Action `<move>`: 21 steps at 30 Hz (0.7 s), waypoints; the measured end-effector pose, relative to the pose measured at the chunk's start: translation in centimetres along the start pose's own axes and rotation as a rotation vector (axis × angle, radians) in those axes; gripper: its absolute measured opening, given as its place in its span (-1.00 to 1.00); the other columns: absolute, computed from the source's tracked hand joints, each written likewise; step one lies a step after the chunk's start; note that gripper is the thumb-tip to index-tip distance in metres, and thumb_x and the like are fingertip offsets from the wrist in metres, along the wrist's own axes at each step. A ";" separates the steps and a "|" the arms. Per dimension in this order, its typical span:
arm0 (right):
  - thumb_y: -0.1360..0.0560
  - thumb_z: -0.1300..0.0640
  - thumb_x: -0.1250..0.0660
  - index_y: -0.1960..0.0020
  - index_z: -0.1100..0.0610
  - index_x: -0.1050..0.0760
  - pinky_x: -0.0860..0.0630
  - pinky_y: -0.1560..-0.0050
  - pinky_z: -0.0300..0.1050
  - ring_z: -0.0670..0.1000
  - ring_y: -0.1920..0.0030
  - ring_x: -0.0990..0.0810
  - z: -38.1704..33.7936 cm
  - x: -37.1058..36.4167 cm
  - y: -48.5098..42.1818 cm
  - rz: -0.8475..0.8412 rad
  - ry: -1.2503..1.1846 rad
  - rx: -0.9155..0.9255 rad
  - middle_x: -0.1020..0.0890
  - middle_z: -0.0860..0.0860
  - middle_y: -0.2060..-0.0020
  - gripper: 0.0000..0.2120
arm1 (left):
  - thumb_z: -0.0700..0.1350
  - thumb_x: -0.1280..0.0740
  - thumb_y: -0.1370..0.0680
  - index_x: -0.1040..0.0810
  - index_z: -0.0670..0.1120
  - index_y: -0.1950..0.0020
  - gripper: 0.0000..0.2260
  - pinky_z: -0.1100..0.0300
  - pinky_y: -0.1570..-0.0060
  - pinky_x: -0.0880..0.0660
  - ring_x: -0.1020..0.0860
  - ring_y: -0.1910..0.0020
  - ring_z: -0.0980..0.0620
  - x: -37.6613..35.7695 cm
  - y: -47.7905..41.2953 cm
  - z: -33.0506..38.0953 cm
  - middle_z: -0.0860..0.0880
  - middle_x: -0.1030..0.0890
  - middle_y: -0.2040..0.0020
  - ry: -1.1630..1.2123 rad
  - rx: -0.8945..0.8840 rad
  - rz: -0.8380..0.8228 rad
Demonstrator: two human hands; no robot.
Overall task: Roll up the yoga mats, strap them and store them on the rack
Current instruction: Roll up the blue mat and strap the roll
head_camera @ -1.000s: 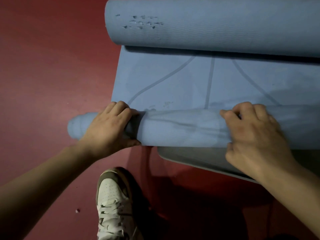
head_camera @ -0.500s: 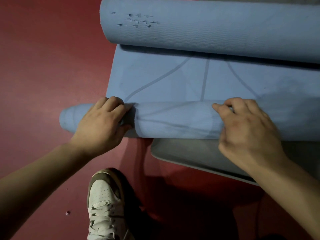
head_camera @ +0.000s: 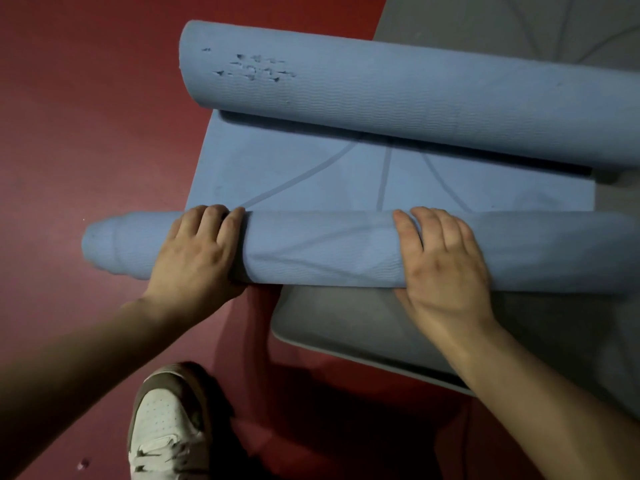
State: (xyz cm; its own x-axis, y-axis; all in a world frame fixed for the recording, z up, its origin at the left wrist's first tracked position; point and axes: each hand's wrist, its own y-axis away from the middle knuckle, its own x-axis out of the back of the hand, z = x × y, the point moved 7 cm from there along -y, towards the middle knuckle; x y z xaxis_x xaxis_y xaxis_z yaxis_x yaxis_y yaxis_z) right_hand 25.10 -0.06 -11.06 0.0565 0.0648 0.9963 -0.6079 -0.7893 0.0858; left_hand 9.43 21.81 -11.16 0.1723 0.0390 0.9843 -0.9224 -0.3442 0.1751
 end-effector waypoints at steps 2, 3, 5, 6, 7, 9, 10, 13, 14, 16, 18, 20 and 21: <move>-0.33 0.24 -0.50 -0.39 0.26 -0.35 -0.33 -0.36 0.16 0.26 -0.25 -0.44 -0.1 0.3 -0.2 0.021 0.011 -0.004 -0.48 0.24 -0.23 -0.33 | 0.03 -0.62 -0.17 -0.43 -0.27 -0.34 -0.16 -0.19 -0.03 -0.43 -0.47 -0.07 -0.31 0.2 -0.2 0.0 -0.25 -0.49 -0.12 0.000 -0.013 -0.004; -0.33 0.26 -0.48 -0.37 0.27 -0.37 -0.36 -0.33 0.17 0.27 -0.22 -0.46 -0.2 0.5 -0.3 0.032 0.016 -0.006 -0.49 0.24 -0.20 -0.36 | 0.03 -0.62 -0.17 -0.44 -0.26 -0.33 -0.18 -0.19 -0.02 -0.45 -0.48 -0.06 -0.30 0.3 -0.3 0.0 -0.24 -0.50 -0.11 0.004 -0.018 -0.006; -0.34 0.28 -0.46 -0.34 0.28 -0.39 -0.41 -0.26 0.17 0.27 -0.16 -0.48 -0.3 0.9 -0.5 0.030 0.034 -0.001 -0.51 0.25 -0.16 -0.41 | 0.04 -0.62 -0.17 -0.46 -0.25 -0.30 -0.20 -0.18 0.00 -0.46 -0.48 -0.05 -0.28 0.6 -0.4 -0.2 -0.22 -0.50 -0.09 0.016 -0.017 -0.012; -0.34 0.29 -0.45 -0.33 0.28 -0.40 -0.42 -0.23 0.16 0.26 -0.14 -0.49 -0.3 1.0 -0.6 0.012 0.045 0.006 -0.51 0.24 -0.13 -0.42 | 0.05 -0.62 -0.16 -0.47 -0.24 -0.30 -0.21 -0.18 0.01 -0.47 -0.48 -0.04 -0.27 0.6 -0.4 -0.2 -0.21 -0.51 -0.08 0.022 -0.016 -0.026; -0.32 0.30 -0.45 -0.31 0.28 -0.41 -0.43 -0.20 0.16 0.25 -0.11 -0.49 -0.3 1.1 -0.7 -0.012 0.053 0.012 -0.52 0.22 -0.11 -0.42 | 0.06 -0.61 -0.15 -0.47 -0.23 -0.29 -0.20 -0.17 0.02 -0.48 -0.48 -0.03 -0.26 0.6 -0.3 -0.2 -0.20 -0.51 -0.07 0.026 -0.019 -0.046; -0.25 0.30 -0.46 -0.27 0.27 -0.44 -0.46 -0.13 0.16 0.24 -0.04 -0.50 -0.3 1.4 -0.4 -0.061 0.051 0.021 -0.53 0.20 -0.04 -0.40 | 0.09 -0.61 -0.11 -0.47 -0.22 -0.29 -0.17 -0.14 0.05 -0.49 -0.49 0.00 -0.24 0.3 0.5 -0.2 -0.17 -0.50 -0.06 0.039 -0.038 -0.084; -0.21 0.29 -0.47 -0.26 0.27 -0.45 -0.48 -0.10 0.16 0.25 -0.01 -0.50 -0.4 1.6 0.1 -0.081 0.046 0.029 -0.53 0.20 -0.01 -0.38 | 0.11 -0.60 -0.10 -0.47 -0.22 -0.30 -0.15 -0.13 0.06 -0.50 -0.49 0.02 -0.24 0.2 1.2 -0.2 -0.17 -0.50 -0.06 0.048 -0.054 -0.096; -0.09 0.25 -0.49 -0.29 0.28 -0.41 -0.50 -0.03 0.19 0.28 0.04 -0.50 -1.3 1.9 2.7 -0.132 0.020 0.064 -0.52 0.21 0.04 -0.23 | 0.13 -0.50 -0.12 -0.44 -0.23 -0.29 -0.17 -0.11 0.09 -0.52 -0.51 0.06 -0.21 0.3 3.6 0.0 -0.15 -0.51 -0.03 0.084 -0.114 -0.097; -0.05 0.24 -0.51 -0.31 0.27 -0.38 -0.51 -0.03 0.19 0.27 0.05 -0.51 -1.8 1.8 3.6 -0.149 -0.004 0.069 -0.53 0.21 0.04 -0.17 | 0.12 -0.49 -0.11 -0.45 -0.22 -0.27 -0.20 -0.09 0.10 -0.52 -0.52 0.08 -0.19 0.3 4.2 0.1 -0.14 -0.51 -0.01 0.095 -0.129 -0.103; -0.01 0.23 -0.52 -0.30 0.25 -0.37 -0.53 -0.02 0.17 0.24 0.05 -0.51 -2.4 1.5 5.0 -0.175 -0.044 0.062 -0.54 0.19 0.04 -0.14 | 0.07 -0.54 -0.09 -0.46 -0.20 -0.22 -0.24 -0.06 0.12 -0.53 -0.52 0.10 -0.17 0.2 4.8 0.1 -0.12 -0.52 0.01 0.106 -0.149 -0.124; 0.02 0.21 -0.55 -0.26 0.25 -0.40 -0.55 -0.03 0.16 0.23 0.05 -0.53 -2.4 1.2 5.4 -0.180 -0.074 0.041 -0.55 0.18 0.03 -0.14 | 0.05 -0.58 -0.07 -0.43 -0.16 -0.23 -0.21 -0.07 0.08 -0.55 -0.53 0.05 -0.17 -0.1 5.0 0.0 -0.12 -0.51 -0.03 0.123 -0.152 -0.154; 0.05 0.17 -0.57 -0.25 0.23 -0.43 -0.55 -0.07 0.13 0.23 0.00 -0.55 -2.1 1.1 5.2 -0.180 -0.110 0.026 -0.55 0.16 -0.02 -0.13 | 0.09 -0.60 -0.06 -0.45 -0.12 -0.29 -0.14 -0.15 -0.03 -0.53 -0.49 -0.10 -0.24 -0.2 5.0 -0.4 -0.17 -0.47 -0.16 0.139 -0.115 -0.159; 0.06 0.15 -0.58 -0.25 0.20 -0.44 -0.53 -0.13 0.13 0.23 -0.07 -0.54 -1.9 1.1 5.0 -0.185 -0.118 0.012 -0.54 0.16 -0.09 -0.11 | 0.13 -0.60 -0.06 -0.47 -0.11 -0.32 -0.12 -0.22 -0.08 -0.49 -0.44 -0.16 -0.28 -0.1 4.9 -0.7 -0.20 -0.43 -0.21 0.131 -0.090 -0.153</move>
State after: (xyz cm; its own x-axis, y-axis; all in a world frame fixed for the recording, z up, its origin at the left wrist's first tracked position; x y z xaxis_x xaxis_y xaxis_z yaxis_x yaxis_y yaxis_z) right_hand 20.62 -2.84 -9.55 0.2590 0.1381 0.9559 -0.5692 -0.7778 0.2666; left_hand 4.67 20.79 -10.36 0.2716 0.2084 0.9396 -0.9171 -0.2401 0.3183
